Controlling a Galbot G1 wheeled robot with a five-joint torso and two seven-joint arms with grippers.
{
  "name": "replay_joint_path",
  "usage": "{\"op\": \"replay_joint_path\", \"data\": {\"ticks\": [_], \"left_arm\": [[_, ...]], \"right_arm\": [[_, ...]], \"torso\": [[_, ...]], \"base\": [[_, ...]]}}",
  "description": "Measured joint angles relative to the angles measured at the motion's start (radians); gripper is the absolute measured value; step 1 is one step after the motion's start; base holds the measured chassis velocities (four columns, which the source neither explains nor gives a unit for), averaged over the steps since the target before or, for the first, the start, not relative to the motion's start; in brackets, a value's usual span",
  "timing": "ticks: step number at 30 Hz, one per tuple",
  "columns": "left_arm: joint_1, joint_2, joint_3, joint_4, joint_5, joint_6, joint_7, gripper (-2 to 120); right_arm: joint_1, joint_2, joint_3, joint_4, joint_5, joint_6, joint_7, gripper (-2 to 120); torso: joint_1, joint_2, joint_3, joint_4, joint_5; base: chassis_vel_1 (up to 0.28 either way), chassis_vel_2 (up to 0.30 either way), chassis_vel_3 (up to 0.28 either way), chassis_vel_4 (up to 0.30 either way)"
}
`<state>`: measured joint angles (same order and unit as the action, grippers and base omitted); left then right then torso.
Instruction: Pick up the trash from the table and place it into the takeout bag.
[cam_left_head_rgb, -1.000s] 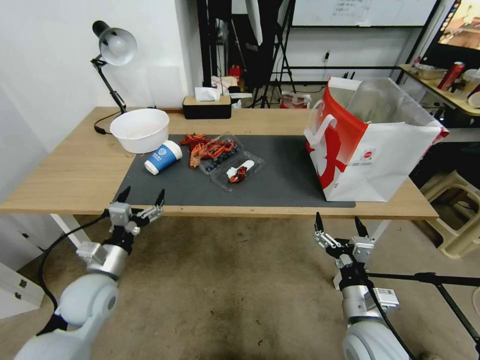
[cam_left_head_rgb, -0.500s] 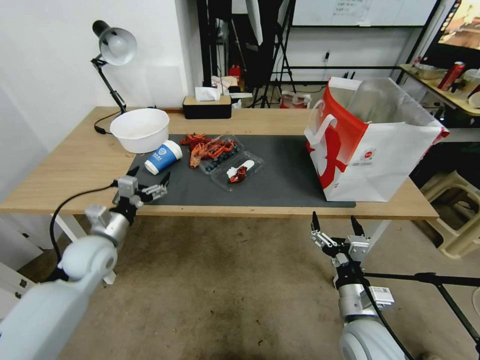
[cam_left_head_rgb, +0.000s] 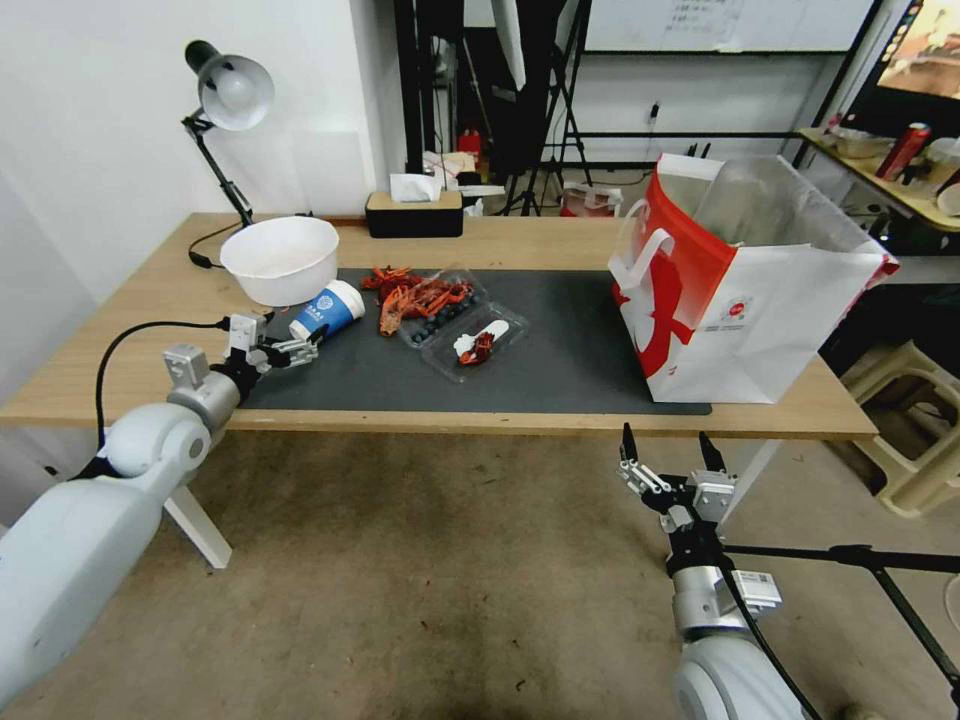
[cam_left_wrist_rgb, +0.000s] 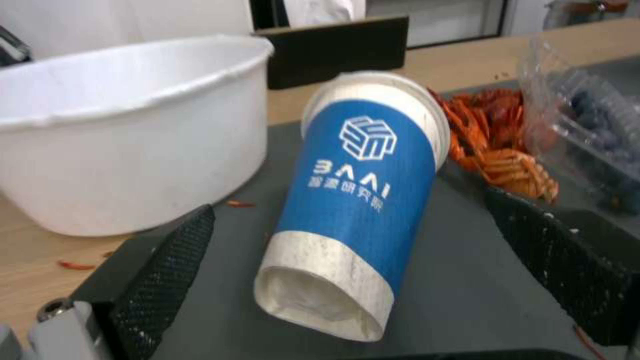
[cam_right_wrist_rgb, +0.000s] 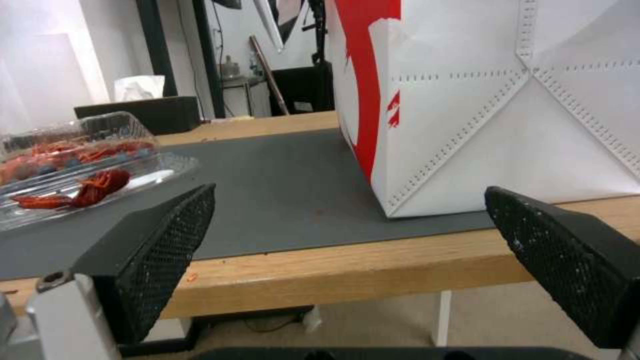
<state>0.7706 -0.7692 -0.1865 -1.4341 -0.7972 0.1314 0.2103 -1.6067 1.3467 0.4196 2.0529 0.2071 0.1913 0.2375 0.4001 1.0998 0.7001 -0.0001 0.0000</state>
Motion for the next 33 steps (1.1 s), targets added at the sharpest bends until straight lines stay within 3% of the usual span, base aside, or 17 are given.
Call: {"op": "replay_joint_path", "data": {"ticks": [7, 13, 23, 29, 31, 33], "left_arm": [[-0.094, -0.008, 0.098, 0.107, 0.011, 0.018, 0.093, 100], [-0.129, -0.018, 0.132, 0.148, 0.031, 0.002, 0.107, 95], [-0.155, -0.017, 0.160, 0.176, 0.055, -0.036, 0.116, 63], [-0.154, -0.012, 0.161, 0.184, 0.074, -0.083, 0.158, 39], [-0.153, -0.011, 0.160, 0.184, 0.076, -0.090, 0.163, 37], [-0.146, -0.002, 0.148, 0.174, 0.089, -0.128, 0.200, 26]], "right_arm": [[0.000, 0.002, 0.005, -0.004, -0.003, 0.000, 0.002, 100], [0.000, 0.002, 0.007, -0.008, -0.003, 0.000, 0.002, 100], [0.004, 0.003, 0.002, -0.016, -0.005, 0.002, 0.002, 100], [0.003, 0.002, 0.002, -0.016, -0.005, 0.004, 0.002, 100], [0.003, 0.002, 0.002, -0.016, -0.006, 0.004, 0.002, 100], [0.001, 0.003, 0.002, -0.016, -0.008, 0.006, 0.002, 100]], "torso": [[0.000, 0.000, 0.000, 0.0001, -0.0001], [0.000, 0.000, 0.000, 0.0000, 0.0000], [0.000, 0.000, 0.000, 0.0000, 0.0001], [0.000, 0.000, 0.000, 0.0001, 0.0000], [0.000, 0.000, 0.000, 0.0000, 0.0000], [0.000, 0.000, 0.000, 0.0001, 0.0000]], "base": [[0.000, 0.000, 0.000, 0.000], [0.000, 0.000, 0.000, 0.000], [0.000, 0.000, 0.000, 0.000], [0.000, 0.000, 0.000, 0.000], [0.000, 0.000, 0.000, 0.000], [0.000, 0.000, 0.000, 0.000]]}}
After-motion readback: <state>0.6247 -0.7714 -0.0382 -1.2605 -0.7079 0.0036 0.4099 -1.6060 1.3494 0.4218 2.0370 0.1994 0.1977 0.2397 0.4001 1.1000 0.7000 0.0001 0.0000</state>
